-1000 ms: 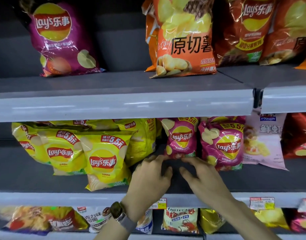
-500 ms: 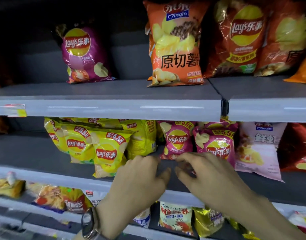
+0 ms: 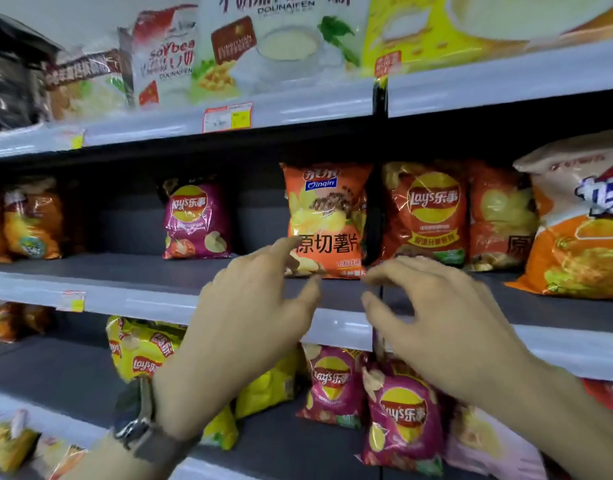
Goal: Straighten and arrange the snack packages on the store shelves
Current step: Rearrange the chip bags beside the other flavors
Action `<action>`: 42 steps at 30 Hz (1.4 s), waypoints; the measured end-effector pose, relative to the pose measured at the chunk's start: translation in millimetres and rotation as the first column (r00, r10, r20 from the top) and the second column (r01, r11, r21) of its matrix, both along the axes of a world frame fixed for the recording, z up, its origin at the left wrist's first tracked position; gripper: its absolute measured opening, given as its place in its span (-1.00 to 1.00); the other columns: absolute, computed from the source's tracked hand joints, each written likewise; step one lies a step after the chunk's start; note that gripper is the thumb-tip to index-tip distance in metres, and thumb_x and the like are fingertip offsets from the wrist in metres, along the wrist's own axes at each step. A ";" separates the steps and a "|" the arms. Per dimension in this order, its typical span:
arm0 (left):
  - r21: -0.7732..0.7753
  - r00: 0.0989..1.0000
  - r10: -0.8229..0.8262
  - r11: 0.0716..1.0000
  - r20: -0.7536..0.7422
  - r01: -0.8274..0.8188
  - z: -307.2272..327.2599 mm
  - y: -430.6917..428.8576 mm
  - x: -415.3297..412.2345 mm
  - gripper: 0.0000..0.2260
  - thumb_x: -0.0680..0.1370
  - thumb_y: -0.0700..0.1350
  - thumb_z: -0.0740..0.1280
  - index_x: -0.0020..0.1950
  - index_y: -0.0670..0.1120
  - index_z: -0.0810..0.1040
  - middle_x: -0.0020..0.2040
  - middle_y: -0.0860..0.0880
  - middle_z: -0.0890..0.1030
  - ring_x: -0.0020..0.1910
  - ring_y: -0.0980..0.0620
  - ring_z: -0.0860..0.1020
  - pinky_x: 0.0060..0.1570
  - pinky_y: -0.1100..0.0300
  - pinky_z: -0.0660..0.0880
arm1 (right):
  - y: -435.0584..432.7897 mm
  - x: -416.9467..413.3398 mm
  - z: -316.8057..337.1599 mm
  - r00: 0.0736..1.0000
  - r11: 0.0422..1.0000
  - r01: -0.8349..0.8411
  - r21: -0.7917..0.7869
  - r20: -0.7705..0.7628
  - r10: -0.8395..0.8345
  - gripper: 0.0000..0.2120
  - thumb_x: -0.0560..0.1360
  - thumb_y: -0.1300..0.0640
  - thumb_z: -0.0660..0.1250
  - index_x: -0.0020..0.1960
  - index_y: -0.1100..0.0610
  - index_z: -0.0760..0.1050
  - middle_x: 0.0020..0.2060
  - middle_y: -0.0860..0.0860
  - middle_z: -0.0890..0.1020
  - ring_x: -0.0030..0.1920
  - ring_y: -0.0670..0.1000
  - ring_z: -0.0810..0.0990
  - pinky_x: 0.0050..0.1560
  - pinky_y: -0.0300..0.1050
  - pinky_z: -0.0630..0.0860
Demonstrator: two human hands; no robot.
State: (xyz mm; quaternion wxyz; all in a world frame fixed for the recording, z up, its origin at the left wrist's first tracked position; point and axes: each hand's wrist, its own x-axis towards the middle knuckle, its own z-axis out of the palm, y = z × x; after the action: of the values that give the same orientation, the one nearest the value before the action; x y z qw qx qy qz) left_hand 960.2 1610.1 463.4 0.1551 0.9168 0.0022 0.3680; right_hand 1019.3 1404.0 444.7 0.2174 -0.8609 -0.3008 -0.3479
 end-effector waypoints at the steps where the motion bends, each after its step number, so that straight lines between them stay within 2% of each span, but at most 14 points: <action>1: -0.012 1.000 -0.004 1.000 0.004 0.004 4.9 0.6 9.1 -0.50 0.59 0.25 0.27 0.53 0.20 0.38 0.26 0.23 0.62 0.23 0.04 0.58 0.15 -0.05 0.57 | -5.7 8.0 6.9 1.000 1.000 0.003 -0.007 -0.025 -0.004 -0.73 0.59 -0.23 0.21 0.20 -0.19 0.54 0.09 -0.29 0.58 0.14 -0.19 0.49 0.06 -0.06 0.51; 5: -0.044 0.998 -0.009 0.999 -0.063 0.006 15.7 12.0 53.1 -0.38 0.60 0.16 0.38 0.61 0.07 0.25 0.42 0.02 0.51 0.34 -0.14 0.48 0.14 0.02 0.37 | -30.7 39.1 24.9 0.993 0.999 0.047 -0.018 -0.111 -0.049 -0.66 0.59 -0.20 0.28 0.34 -0.18 0.50 0.27 -0.29 0.54 0.30 -0.14 0.48 0.15 -0.11 0.46; 8: -0.108 0.995 -0.008 0.994 -0.096 -0.002 23.0 23.4 87.3 -0.11 0.57 0.23 0.42 0.72 -0.03 0.02 0.60 -0.12 0.33 0.46 -0.20 0.46 0.34 -0.07 0.39 | -46.5 62.3 35.5 0.988 0.994 0.110 0.018 -0.107 -0.108 -0.57 0.57 -0.16 0.33 0.41 -0.10 0.47 0.33 -0.15 0.56 0.29 -0.04 0.53 0.22 -0.03 0.52; 11: -0.261 0.993 -0.044 0.965 -0.113 0.013 32.6 27.5 115.0 0.03 0.53 0.28 0.46 0.73 -0.08 -0.09 0.68 -0.16 0.16 0.55 -0.22 0.38 0.44 -0.08 0.38 | -54.9 95.0 47.9 0.956 0.979 0.193 0.060 -0.236 -0.175 -0.42 0.56 -0.10 0.38 0.52 0.04 0.38 0.40 0.02 0.53 0.35 0.10 0.53 0.31 0.06 0.51; 13: -0.388 0.987 -0.093 0.921 -0.130 0.036 36.6 30.8 133.0 0.12 0.47 0.32 0.50 0.72 -0.12 -0.13 0.68 -0.18 0.13 0.57 -0.21 0.35 0.45 -0.04 0.37 | -56.9 119.7 52.2 0.913 0.969 0.235 0.074 -0.358 -0.194 -0.44 0.54 -0.10 0.41 0.47 0.08 0.41 0.31 0.08 0.59 0.25 0.13 0.57 0.26 0.03 0.53; 16: -0.558 0.971 -0.188 0.826 -0.146 0.076 39.5 33.0 155.8 0.38 0.21 0.44 0.56 0.71 -0.16 -0.14 0.65 -0.19 0.24 0.56 -0.19 0.37 0.46 -0.06 0.42 | -56.0 147.4 53.1 0.859 0.963 0.242 0.121 -0.489 -0.155 -0.67 0.55 -0.08 0.41 0.23 0.07 0.55 0.11 0.04 0.65 0.05 0.06 0.60 0.13 -0.02 0.54; 19: -0.601 0.965 -0.222 0.794 -0.142 0.094 37.2 33.9 170.2 0.47 0.05 0.48 0.56 0.70 -0.13 -0.11 0.58 -0.15 0.35 0.50 -0.15 0.44 0.46 -0.11 0.46 | -51.6 162.9 51.2 0.821 0.958 0.264 0.108 -0.546 -0.165 -0.68 0.57 -0.09 0.38 0.19 0.10 0.57 0.12 0.06 0.62 0.07 0.07 0.58 0.11 -0.03 0.50; 23: -0.611 0.957 -0.255 0.782 -0.136 0.121 36.1 34.5 179.6 0.35 0.05 0.46 0.58 0.64 -0.07 0.07 0.46 -0.07 0.44 0.43 -0.11 0.49 0.41 -0.10 0.51 | -46.6 176.8 47.2 0.809 0.949 0.295 0.114 -0.558 -0.185 -0.56 0.56 -0.14 0.36 0.32 0.09 0.55 0.26 0.10 0.60 0.21 0.14 0.56 0.25 0.01 0.50; 27: -0.700 0.943 -0.319 0.695 -0.095 0.165 36.3 40.3 188.9 -0.03 0.17 0.34 0.66 0.37 -0.05 0.30 0.26 0.00 0.62 0.20 -0.01 0.65 0.19 0.03 0.64 | -42.6 180.0 48.5 0.802 0.948 0.297 0.119 -0.570 -0.179 -0.46 0.53 -0.21 0.34 0.41 0.05 0.51 0.37 0.11 0.56 0.33 0.18 0.52 0.30 0.03 0.46; 31: -0.709 0.935 -0.343 0.680 -0.087 0.184 31.9 48.3 196.8 0.03 0.07 0.43 0.65 0.41 -0.02 0.45 0.15 0.02 0.74 0.03 0.02 0.75 0.12 0.00 0.69 | -39.7 178.3 52.8 0.800 0.939 0.286 0.188 -0.587 -0.126 -0.42 0.54 -0.14 0.39 0.46 0.11 0.43 0.40 0.10 0.51 0.37 0.18 0.48 0.31 0.01 0.42; 34: -0.683 0.950 -0.307 0.706 -0.059 0.186 31.3 47.7 195.0 -0.09 0.18 0.35 0.67 0.36 -0.02 0.41 0.13 0.03 0.72 0.02 0.01 0.74 0.11 -0.03 0.70 | -37.7 170.6 52.8 0.810 0.931 0.272 0.241 -0.580 -0.086 -0.31 0.55 -0.08 0.43 0.55 0.13 0.24 0.40 0.11 0.47 0.40 0.19 0.45 0.24 -0.05 0.38; 36: -0.688 0.957 -0.285 0.705 -0.056 0.170 32.2 51.8 197.9 -0.12 0.19 0.35 0.67 0.33 -0.04 0.44 0.08 0.03 0.73 -0.02 0.01 0.75 0.09 -0.03 0.70 | -37.6 168.4 52.1 0.810 0.929 0.281 0.241 -0.578 -0.096 -0.29 0.55 -0.09 0.43 0.57 0.12 0.22 0.42 0.10 0.47 0.41 0.19 0.46 0.28 -0.03 0.38; 39: -0.710 0.955 -0.294 0.679 -0.030 0.187 32.6 60.1 200.8 -0.06 0.08 0.40 0.68 0.31 -0.01 0.48 0.02 0.01 0.77 -0.09 0.00 0.77 0.03 -0.07 0.71 | -42.0 176.1 56.6 0.802 0.910 0.306 0.280 -0.590 -0.089 -0.21 0.50 -0.21 0.46 0.58 0.06 0.21 0.47 0.07 0.46 0.42 0.17 0.46 0.37 0.01 0.39; 42: -0.732 0.950 -0.311 0.646 0.008 0.217 32.5 66.0 197.2 -0.08 0.11 0.31 0.71 0.31 -0.02 0.44 0.08 -0.02 0.75 -0.07 -0.03 0.77 0.05 -0.09 0.71 | -45.6 185.2 60.9 0.775 0.886 0.319 0.336 -0.630 -0.040 0.05 0.31 -0.41 0.52 0.61 0.02 0.20 0.52 0.02 0.43 0.46 0.15 0.45 0.39 0.04 0.42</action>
State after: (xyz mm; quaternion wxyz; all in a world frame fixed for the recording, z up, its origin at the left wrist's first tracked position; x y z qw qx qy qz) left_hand 1157.4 1676.1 496.0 0.5559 0.7908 0.0228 0.2552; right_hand 1204.5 1358.4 505.6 0.4488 -0.8830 -0.0462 -0.1297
